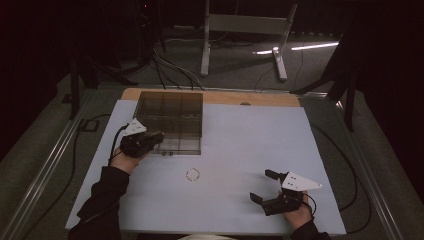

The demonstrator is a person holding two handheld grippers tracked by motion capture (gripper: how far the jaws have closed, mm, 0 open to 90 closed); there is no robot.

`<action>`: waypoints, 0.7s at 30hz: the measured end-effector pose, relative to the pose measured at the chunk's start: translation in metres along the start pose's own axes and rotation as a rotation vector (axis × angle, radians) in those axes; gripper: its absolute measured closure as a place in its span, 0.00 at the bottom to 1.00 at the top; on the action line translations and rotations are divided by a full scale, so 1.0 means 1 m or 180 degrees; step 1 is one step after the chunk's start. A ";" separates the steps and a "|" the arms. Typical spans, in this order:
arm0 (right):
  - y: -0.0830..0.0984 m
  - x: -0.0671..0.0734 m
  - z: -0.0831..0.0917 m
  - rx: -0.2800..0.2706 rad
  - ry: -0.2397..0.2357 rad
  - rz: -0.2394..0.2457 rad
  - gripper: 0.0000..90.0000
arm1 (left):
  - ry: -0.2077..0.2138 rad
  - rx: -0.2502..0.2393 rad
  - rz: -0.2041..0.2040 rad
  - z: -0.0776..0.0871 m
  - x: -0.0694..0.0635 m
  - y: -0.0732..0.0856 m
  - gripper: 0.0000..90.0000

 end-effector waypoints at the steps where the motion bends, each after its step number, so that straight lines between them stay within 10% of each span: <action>1: 0.000 0.000 0.000 0.0000 -0.0003 -0.0014 0.00 | -0.0002 -0.0005 0.0030 0.000 0.002 0.000 0.97; 21: 0.002 0.001 -0.002 0.0036 -0.0010 0.0004 0.00 | -0.0235 0.0173 0.0391 -0.016 0.039 0.026 0.97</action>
Point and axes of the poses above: each handheld gripper's, and its own axes: z roughly backward along the jaws, y roughly out of its underside, x roughly to its left, the point moved 7 cm from there along -z, roughly forward along the jaws, and after that the axes turned 3 degrees about z, right-handed, at the moved point
